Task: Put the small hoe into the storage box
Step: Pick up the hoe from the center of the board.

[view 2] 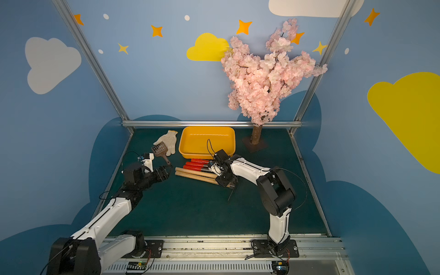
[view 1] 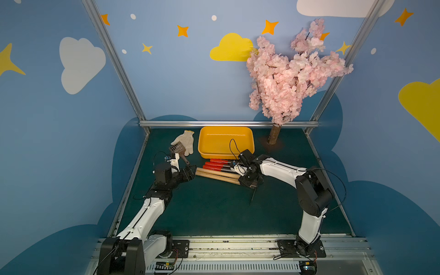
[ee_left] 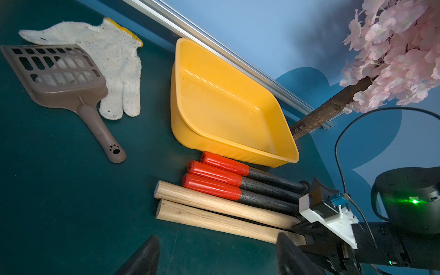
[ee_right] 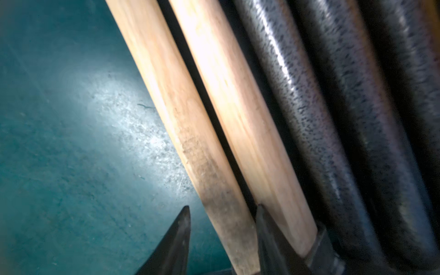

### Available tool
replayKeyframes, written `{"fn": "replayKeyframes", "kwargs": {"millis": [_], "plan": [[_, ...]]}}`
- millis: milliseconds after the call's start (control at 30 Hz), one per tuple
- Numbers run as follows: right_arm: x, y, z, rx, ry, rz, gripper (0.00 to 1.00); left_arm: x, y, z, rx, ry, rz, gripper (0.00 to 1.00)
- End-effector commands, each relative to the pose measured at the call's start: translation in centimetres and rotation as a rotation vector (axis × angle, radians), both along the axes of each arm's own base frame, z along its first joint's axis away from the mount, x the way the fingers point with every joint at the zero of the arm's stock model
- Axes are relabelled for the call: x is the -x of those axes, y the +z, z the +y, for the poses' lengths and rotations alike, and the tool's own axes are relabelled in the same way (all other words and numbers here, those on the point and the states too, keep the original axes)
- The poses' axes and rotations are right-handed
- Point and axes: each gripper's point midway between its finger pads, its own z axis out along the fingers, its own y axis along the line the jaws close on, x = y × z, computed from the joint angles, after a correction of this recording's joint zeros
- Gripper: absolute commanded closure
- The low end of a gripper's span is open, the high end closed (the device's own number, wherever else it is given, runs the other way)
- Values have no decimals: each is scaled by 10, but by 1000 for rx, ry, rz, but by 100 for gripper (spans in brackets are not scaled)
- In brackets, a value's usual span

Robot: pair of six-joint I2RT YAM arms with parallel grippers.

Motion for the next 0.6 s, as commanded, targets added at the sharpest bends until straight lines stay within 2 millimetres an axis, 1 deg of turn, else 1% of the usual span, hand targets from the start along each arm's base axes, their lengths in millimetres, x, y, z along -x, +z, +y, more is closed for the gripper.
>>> {"fn": "replayKeyframes", "kwargs": {"millis": [0,133,233,333,400,433,500,567], "plan": [[8,-16,-3,37,-16,65,55,-3,7,-2,-4,-14,-13,23],[3,-20,1,45,-26,91,53,-2,8,-3,-3,-16,-13,23],[5,-25,2,61,-17,122,53,-2,9,-3,-6,-16,-16,23],[8,-33,0,93,-11,162,55,-2,8,-3,-5,-16,-13,23],[9,-36,-1,104,-9,170,62,-3,8,-3,-4,-19,-12,23],[9,-34,-1,98,-7,167,67,-3,9,-3,-2,-19,-13,23],[9,-29,-1,83,-7,154,78,-3,8,-4,2,-23,-10,23],[8,-19,0,62,-3,131,87,-3,9,-6,10,-30,-9,23]]}}
